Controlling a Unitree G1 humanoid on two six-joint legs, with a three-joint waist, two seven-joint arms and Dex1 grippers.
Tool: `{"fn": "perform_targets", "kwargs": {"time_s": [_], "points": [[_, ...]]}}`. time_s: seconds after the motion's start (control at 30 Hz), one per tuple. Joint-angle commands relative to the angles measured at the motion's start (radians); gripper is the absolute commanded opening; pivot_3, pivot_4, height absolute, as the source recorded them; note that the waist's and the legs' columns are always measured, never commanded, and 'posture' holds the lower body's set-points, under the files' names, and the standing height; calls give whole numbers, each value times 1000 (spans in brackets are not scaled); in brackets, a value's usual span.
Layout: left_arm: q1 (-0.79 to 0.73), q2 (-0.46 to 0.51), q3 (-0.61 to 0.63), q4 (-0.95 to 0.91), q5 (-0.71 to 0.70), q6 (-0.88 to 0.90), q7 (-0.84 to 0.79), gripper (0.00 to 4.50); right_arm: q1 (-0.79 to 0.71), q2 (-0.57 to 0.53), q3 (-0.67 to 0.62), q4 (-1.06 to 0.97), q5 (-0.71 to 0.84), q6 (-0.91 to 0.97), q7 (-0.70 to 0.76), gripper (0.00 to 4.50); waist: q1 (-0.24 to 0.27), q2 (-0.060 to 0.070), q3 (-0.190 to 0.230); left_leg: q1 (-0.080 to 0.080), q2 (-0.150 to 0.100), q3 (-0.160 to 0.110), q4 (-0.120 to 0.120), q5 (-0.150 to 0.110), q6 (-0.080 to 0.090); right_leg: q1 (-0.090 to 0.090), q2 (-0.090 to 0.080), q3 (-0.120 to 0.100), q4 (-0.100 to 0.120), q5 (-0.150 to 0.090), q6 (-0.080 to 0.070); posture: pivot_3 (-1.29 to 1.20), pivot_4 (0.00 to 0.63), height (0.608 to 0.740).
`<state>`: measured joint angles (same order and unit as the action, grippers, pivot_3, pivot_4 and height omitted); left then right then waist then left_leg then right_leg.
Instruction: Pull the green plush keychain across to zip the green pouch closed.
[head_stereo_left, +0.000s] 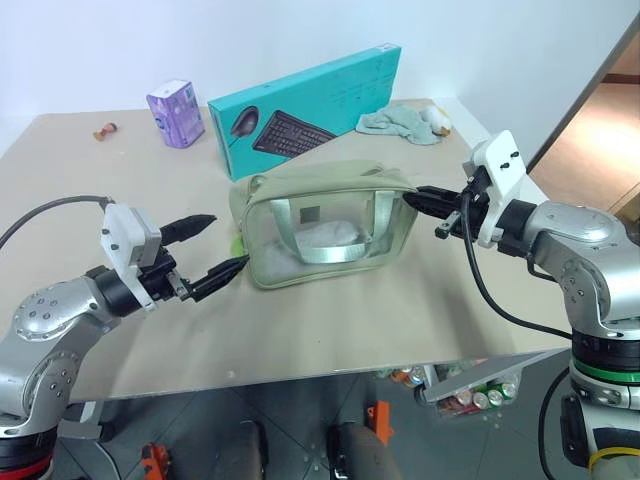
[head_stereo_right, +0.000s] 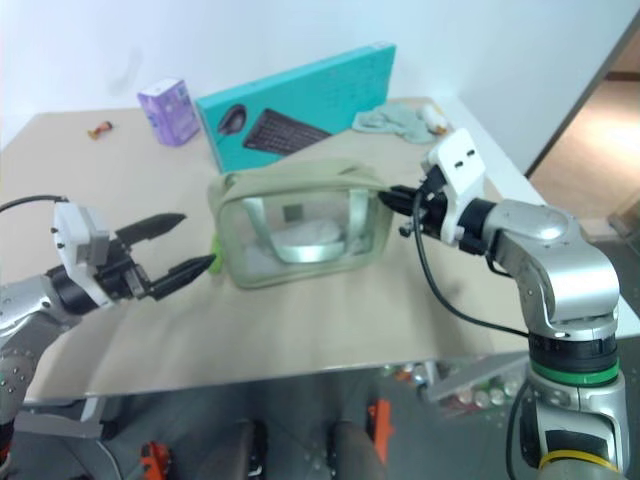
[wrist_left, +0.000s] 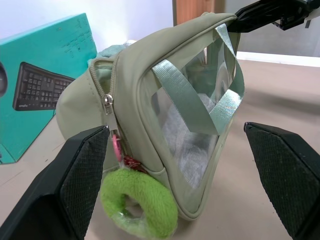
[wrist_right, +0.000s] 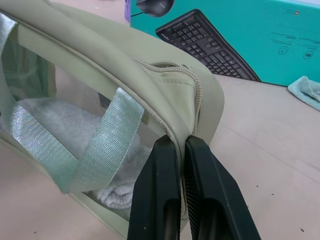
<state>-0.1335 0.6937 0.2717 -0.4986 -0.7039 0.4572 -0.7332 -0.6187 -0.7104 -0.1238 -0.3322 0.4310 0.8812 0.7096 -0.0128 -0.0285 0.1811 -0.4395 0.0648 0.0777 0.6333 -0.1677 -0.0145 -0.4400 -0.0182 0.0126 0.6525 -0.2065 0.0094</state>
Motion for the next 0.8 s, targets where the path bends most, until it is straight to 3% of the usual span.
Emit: {"fn": "perform_targets", "kwargs": {"time_s": [0.03,0.53,0.8], "points": [[-14,4,4,-10,6,-18,-8,4500,21,29,-9,-97,44,13,-29,50,-4,0,0,0,0,0,0,0,0,0,0,0,0,0,0,0,150,740],[93,-58,121,91,36,-7,131,4500,73,46,61,-107,35,-42,-34,50,-13,-2,-1,2,1,1,0,0,0,0,1,1,0,1,0,0,150,740],[140,-106,82,77,85,-34,157,4500,67,48,76,-80,23,-62,-32,50,-12,-2,-1,2,1,1,0,0,0,0,1,1,0,1,-1,0,150,740]]}}
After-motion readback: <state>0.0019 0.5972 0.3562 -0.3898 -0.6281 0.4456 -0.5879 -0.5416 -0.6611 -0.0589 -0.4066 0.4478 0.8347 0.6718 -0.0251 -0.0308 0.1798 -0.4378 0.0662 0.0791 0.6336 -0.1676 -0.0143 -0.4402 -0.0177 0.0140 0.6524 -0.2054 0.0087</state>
